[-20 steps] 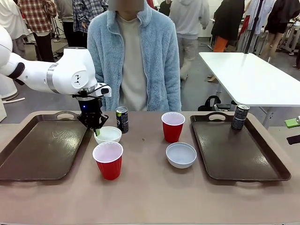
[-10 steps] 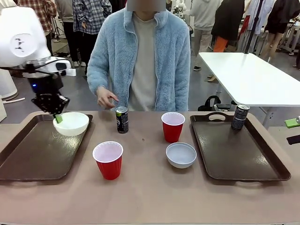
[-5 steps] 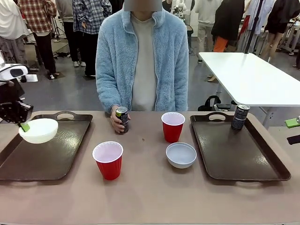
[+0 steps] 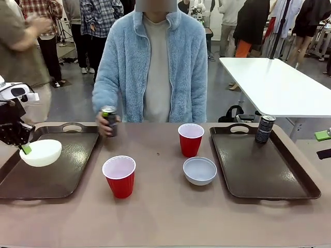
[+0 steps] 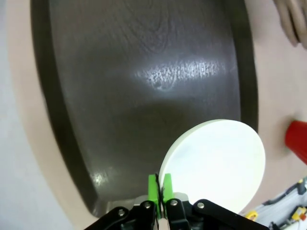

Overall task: Prepare tableware on both trays.
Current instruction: Pick up a Picnic Bowl from the table and place it on a Handle tray.

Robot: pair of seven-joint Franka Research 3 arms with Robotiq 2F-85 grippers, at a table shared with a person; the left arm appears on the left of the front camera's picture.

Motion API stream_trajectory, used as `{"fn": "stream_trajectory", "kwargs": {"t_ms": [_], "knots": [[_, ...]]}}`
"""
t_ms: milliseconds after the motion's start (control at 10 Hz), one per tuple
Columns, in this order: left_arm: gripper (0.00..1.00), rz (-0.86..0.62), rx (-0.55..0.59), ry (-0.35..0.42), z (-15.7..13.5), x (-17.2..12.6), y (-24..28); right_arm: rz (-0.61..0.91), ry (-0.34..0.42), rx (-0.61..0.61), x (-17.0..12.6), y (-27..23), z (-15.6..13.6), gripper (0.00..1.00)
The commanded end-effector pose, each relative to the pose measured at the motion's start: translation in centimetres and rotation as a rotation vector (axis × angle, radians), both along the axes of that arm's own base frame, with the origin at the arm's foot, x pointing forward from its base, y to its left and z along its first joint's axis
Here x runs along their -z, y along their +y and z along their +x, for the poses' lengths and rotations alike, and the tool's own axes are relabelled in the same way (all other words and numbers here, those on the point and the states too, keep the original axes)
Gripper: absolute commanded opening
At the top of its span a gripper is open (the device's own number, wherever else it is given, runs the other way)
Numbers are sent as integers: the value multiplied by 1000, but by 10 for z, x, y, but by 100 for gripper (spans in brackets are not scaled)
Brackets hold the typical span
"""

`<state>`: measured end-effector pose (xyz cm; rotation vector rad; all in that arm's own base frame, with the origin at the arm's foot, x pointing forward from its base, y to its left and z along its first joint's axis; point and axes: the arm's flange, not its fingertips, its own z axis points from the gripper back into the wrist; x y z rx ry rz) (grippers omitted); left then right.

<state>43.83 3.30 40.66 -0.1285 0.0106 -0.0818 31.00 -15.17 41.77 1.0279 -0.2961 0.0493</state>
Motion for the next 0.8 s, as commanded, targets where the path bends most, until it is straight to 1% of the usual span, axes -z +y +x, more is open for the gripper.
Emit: {"fn": "stream_trajectory", "kwargs": {"t_ms": [0,100,200,300,400,700], "knots": [[0,-26,38,-14,-17,-8,1,16,-12,-3,0,1,0,100],[0,-39,120,9,-59,-28,-5,16,-12,-3,0,1,0,100],[0,26,165,22,-101,-39,-11,16,-12,-3,0,1,0,100],[0,34,147,-2,-106,-41,-9,16,-12,-3,0,1,0,100],[0,17,123,5,-106,-40,-5,16,-12,-3,0,1,0,100],[0,-8,132,11,-94,-30,-5,16,-12,-3,0,1,0,100]]}}
